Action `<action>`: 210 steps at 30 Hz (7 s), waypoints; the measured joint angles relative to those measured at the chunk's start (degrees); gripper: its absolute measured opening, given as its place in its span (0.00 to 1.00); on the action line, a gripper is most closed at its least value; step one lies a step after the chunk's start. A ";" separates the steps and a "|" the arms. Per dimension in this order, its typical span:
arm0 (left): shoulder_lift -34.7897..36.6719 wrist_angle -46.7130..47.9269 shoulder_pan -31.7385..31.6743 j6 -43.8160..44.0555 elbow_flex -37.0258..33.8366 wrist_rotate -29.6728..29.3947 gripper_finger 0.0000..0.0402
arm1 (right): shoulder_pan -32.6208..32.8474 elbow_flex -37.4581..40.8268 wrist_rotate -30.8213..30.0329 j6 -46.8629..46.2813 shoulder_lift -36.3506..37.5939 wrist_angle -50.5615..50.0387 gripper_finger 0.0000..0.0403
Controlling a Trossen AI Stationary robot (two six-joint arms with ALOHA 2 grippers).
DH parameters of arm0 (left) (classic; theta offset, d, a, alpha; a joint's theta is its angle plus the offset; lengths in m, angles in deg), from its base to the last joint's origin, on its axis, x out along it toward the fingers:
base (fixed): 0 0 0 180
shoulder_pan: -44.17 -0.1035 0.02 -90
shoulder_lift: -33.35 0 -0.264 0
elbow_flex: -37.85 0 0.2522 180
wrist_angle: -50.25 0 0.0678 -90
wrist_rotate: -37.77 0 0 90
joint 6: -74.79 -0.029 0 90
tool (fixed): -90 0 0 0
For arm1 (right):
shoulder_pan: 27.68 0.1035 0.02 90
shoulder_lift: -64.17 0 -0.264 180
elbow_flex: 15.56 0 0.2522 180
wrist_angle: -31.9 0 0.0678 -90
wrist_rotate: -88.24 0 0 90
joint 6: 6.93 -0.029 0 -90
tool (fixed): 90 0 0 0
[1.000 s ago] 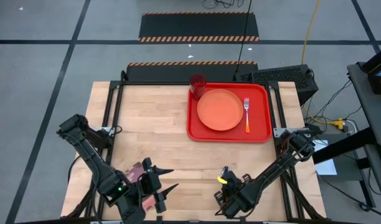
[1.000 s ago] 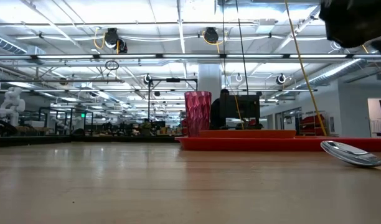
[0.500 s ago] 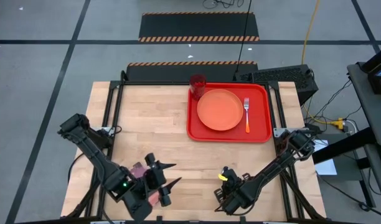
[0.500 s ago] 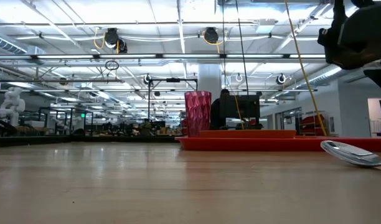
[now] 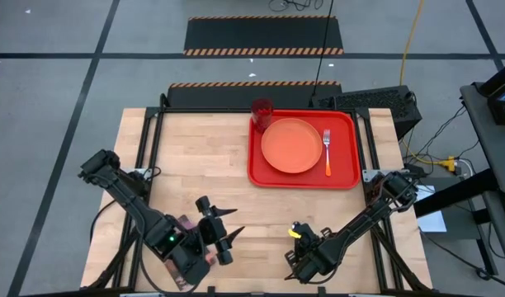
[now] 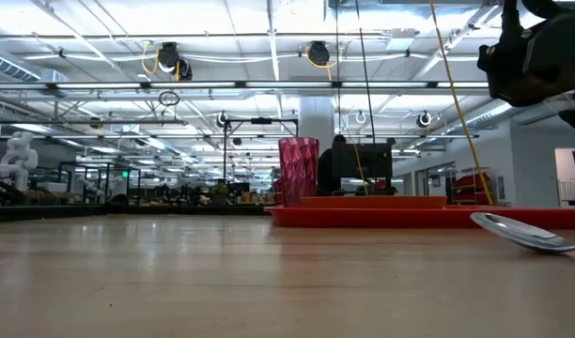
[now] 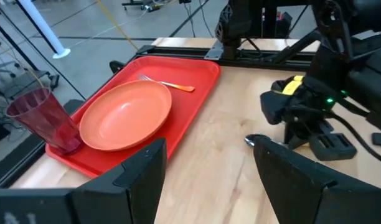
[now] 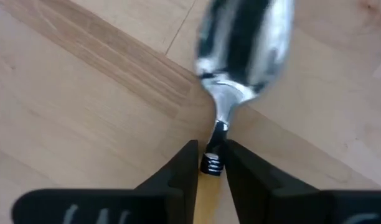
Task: Pick and place plate/cup/fork/spoon on tray
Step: Put the yellow spoon beside the orange fork on the red tray, then return to Home Position
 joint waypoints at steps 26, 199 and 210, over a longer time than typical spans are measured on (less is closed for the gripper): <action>0.00 0.15 -2.88 -2.81 0.00 3.00 0.61 | -0.04 0.29 -3.09 6.55 4.43 -4.35 0.07; 0.94 2.68 -22.44 -16.79 -6.43 7.25 0.61 | -27.43 59.85 11.99 104.49 75.13 65.43 0.02; 4.85 1.28 -27.66 -11.18 -17.91 10.78 0.61 | -27.43 71.02 12.15 100.28 81.45 74.41 0.01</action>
